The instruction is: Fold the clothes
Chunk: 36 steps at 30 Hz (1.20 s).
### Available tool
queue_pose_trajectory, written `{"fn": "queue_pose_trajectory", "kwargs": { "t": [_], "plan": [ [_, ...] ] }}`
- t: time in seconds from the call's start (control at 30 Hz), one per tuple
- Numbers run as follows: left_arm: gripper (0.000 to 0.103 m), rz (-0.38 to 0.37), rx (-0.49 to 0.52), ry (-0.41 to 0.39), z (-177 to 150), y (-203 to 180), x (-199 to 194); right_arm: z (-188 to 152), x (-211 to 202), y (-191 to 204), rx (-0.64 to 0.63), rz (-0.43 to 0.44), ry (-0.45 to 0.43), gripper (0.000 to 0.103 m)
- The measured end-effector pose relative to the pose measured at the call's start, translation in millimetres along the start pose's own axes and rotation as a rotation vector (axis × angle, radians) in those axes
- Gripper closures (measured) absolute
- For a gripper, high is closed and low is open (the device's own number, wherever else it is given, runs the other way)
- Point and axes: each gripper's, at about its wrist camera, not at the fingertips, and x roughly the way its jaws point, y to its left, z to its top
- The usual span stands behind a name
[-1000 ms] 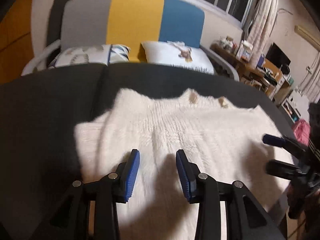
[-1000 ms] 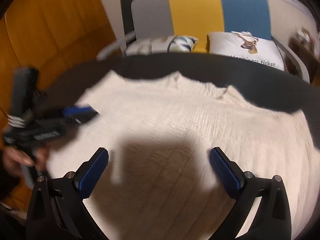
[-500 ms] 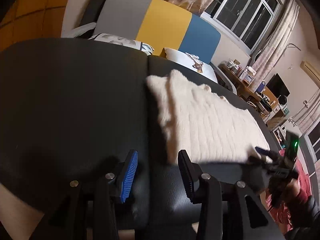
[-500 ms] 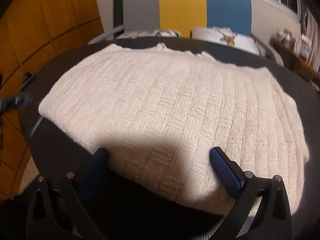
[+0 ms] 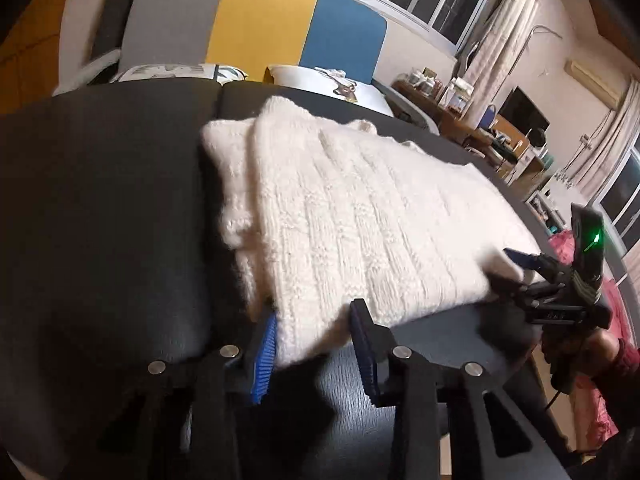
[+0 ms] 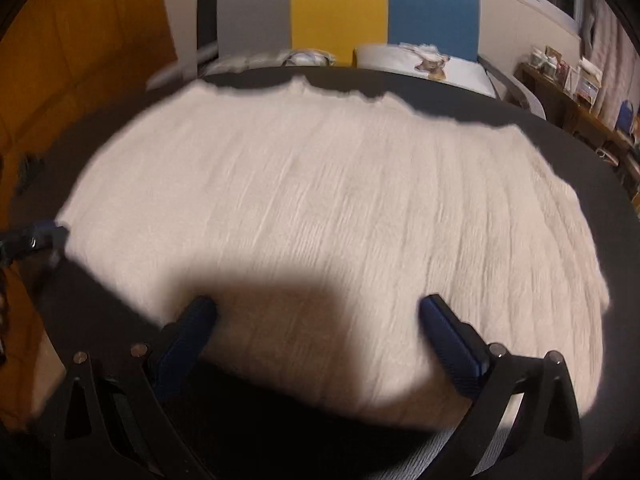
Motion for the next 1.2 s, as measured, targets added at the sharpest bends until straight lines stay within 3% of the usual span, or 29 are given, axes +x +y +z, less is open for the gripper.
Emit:
{"fn": "queue_pose_trajectory", "kwargs": {
  "t": [0.1, 0.2, 0.3, 0.4, 0.5, 0.6, 0.63, 0.7, 0.87, 1.03, 1.2],
  "plan": [
    [0.067, -0.002, -0.060, 0.002, -8, 8, -15, -7, -8, 1, 0.017, 0.012, -0.005, 0.000],
    [0.063, 0.090, -0.106, -0.044, -11, 16, -41, -11, -16, 1, 0.022, 0.027, 0.007, 0.000],
    [0.058, 0.021, -0.157, -0.156, -1, 12, -70, -14, -31, 2, 0.010, 0.052, 0.003, 0.000],
    [0.055, -0.044, -0.097, -0.195, 21, -14, -71, -13, -54, -9, 0.039, 0.079, -0.072, 0.000],
    [0.053, -0.022, 0.069, -0.162, 45, -55, -33, -21, -54, -29, 0.085, 0.115, -0.065, 0.000],
    [0.054, 0.102, 0.045, 0.019, 52, -51, 26, -30, -39, -42, 0.110, 0.135, -0.022, 0.000],
    [0.055, 0.146, 0.034, 0.083, 53, -48, 45, -33, -39, -39, 0.075, 0.128, -0.051, 0.000],
    [0.054, 0.149, 0.050, 0.059, 58, -57, 44, -33, -41, -35, 0.026, 0.134, -0.051, 0.000],
    [0.054, 0.049, 0.156, 0.059, 81, -92, 35, -30, -84, -93, 0.082, 0.502, -0.069, 0.000],
    [0.053, -0.148, 0.300, 0.052, 103, -169, 62, -44, -114, -183, 0.179, 0.671, -0.057, 0.000],
    [0.053, -0.241, 0.449, 0.098, 116, -241, 119, -42, -88, -215, 0.216, 0.712, 0.027, 0.000]
  ]
}}
